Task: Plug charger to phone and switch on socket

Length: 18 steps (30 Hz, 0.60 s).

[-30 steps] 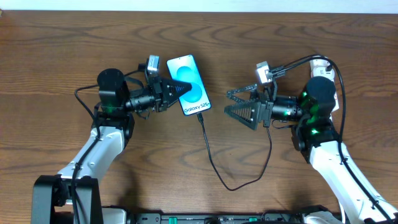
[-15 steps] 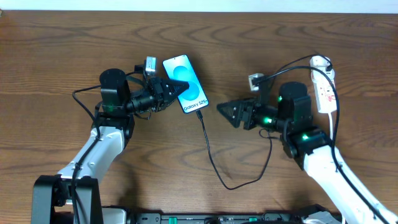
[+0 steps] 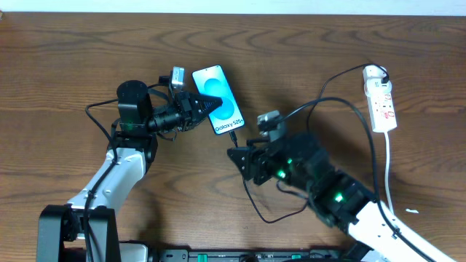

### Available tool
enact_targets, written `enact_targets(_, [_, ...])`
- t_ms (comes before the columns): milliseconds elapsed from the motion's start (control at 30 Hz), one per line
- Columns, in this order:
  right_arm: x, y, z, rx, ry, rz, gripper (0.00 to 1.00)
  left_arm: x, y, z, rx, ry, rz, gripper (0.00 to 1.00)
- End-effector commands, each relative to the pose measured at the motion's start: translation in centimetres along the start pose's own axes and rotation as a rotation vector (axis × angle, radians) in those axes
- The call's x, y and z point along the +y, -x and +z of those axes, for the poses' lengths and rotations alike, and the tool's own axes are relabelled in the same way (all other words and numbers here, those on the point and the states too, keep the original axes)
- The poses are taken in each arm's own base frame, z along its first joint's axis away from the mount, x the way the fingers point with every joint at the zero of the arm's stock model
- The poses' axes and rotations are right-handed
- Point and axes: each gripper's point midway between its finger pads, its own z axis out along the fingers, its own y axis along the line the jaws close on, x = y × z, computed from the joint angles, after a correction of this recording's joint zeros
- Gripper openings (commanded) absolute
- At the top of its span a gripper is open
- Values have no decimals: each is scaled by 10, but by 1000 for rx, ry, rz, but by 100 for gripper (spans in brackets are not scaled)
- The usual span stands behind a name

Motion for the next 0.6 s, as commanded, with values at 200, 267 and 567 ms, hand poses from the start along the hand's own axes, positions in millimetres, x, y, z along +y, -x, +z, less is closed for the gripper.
enact_targets(200, [-25,-2,16,-49,-210,-47,47,-11,-3,-1,35,-34,51,7])
enact_targets(267, [-25,-7,23,-28,-196,-47,46,-11,-3,-1,38,-36,51,7])
enact_targets(567, [-6,-6,32,-22,-93,-26,25,-13,-6,-1,52,-43,53,8])
